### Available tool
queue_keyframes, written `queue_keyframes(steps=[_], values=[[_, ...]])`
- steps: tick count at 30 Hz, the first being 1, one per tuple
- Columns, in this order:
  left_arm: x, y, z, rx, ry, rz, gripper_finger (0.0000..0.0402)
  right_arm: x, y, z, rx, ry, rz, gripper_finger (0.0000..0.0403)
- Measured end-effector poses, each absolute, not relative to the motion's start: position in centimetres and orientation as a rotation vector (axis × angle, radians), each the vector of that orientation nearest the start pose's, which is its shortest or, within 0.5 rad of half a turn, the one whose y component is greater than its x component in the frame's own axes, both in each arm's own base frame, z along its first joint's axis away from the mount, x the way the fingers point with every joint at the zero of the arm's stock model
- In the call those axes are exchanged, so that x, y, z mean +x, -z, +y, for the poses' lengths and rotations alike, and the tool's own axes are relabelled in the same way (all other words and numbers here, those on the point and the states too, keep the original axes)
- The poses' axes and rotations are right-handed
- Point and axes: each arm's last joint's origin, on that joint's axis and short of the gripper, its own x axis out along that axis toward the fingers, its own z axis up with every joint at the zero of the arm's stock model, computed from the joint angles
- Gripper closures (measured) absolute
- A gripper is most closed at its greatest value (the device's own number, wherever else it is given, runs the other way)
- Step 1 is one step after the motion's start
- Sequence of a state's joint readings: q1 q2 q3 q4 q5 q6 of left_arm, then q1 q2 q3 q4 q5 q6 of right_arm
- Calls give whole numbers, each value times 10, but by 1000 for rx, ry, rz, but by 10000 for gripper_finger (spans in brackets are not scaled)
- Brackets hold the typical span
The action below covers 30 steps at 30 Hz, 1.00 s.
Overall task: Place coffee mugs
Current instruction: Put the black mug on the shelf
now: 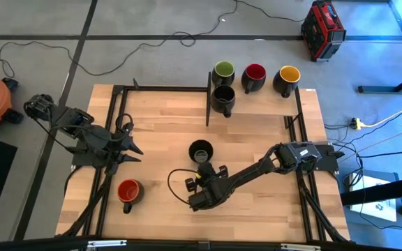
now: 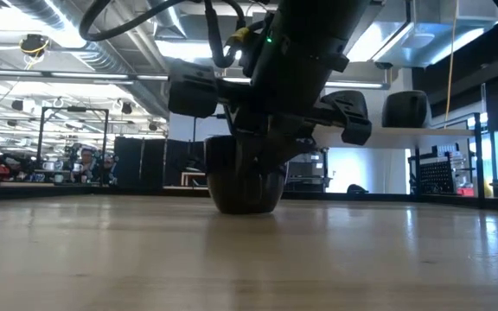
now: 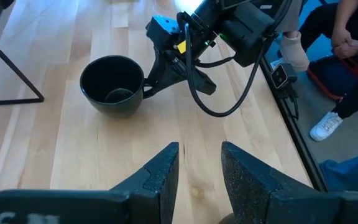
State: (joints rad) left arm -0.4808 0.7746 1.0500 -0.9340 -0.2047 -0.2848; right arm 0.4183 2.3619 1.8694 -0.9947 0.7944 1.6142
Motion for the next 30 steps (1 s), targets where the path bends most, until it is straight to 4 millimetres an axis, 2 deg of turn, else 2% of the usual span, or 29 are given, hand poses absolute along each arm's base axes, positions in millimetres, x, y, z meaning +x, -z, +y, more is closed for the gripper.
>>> queue_keyframes(steps=[5,9,17,21,25,30], values=[[115,-354,-53,-51,175,652,287,427,-139,170,547,1071,610,355],[115,-354,-53,-51,175,652,287,421,-148,179,556,1056,585,355],[115,-354,-53,-52,175,652,287,385,-183,210,569,1046,559,355],[115,-354,-53,-47,162,648,287,370,-193,222,558,1036,548,355],[115,-354,-53,-48,162,646,287,363,-195,232,552,1013,549,355],[115,-354,-53,-49,162,645,287,358,-192,240,533,999,469,355]])
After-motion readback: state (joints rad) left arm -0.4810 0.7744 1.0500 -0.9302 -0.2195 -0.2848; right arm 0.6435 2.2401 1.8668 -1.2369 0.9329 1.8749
